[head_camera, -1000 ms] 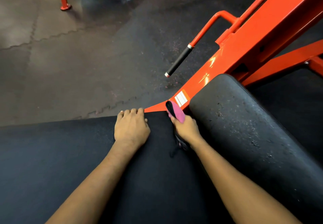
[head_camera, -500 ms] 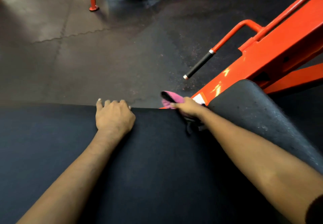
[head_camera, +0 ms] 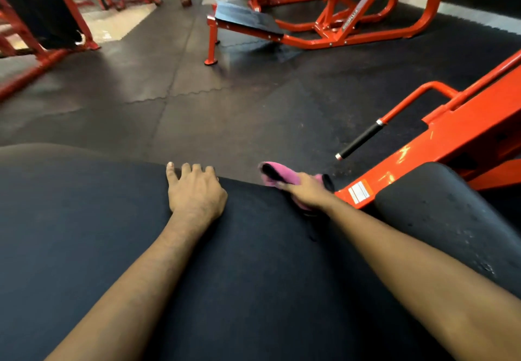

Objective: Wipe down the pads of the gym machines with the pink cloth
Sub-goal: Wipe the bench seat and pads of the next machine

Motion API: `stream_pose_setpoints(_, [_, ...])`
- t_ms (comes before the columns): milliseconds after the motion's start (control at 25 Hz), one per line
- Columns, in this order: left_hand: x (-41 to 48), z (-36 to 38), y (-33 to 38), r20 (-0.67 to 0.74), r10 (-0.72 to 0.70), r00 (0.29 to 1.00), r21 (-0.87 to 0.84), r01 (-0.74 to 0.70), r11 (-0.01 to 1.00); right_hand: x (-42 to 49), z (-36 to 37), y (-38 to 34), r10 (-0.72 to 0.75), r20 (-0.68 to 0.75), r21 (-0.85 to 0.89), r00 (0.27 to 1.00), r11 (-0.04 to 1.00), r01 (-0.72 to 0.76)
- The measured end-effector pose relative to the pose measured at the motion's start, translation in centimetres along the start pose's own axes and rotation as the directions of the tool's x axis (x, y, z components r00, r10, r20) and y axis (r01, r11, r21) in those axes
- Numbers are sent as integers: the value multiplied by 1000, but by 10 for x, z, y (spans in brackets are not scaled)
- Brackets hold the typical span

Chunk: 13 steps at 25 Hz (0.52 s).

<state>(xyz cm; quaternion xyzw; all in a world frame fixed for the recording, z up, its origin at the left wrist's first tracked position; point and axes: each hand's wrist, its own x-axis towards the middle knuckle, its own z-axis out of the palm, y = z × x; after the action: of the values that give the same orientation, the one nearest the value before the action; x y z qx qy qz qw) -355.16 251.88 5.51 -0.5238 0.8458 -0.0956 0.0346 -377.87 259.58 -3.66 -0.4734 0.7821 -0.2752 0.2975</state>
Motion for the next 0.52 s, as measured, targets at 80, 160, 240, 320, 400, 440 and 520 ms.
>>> stream_pose_setpoints(80, [-6,0,-12,-24,1,1000,-30,-2,1000,-11,-13,33,194,-28,18,981,981,-194])
stream_pose_setpoints(160, [-16,-4,-28,-44,-6,999,-45,5,999,-4,-6,30,261,-61,-31,964,964,-263])
stream_pose_setpoints(240, [-26,-12,-42,-48,-26,998,-39,24,999,4,11,-4,196,-65,-83,978,976,-202])
stream_pose_setpoints(320, [-37,-25,-62,-61,-70,996,-41,68,997,7,31,-57,84,-63,-94,994,992,-90])
stream_pose_setpoints(400, [-45,-38,-83,-65,-111,992,-41,108,993,14,49,-111,-16,-59,-90,998,996,10])
stream_pose_setpoints(440, [-51,-44,-96,-66,-128,990,-34,126,991,13,58,-142,-71,-46,-87,996,994,66])
stream_pose_setpoints(520, [-64,-55,-122,-73,-155,985,-34,153,988,6,75,-196,-200,15,-37,980,979,200])
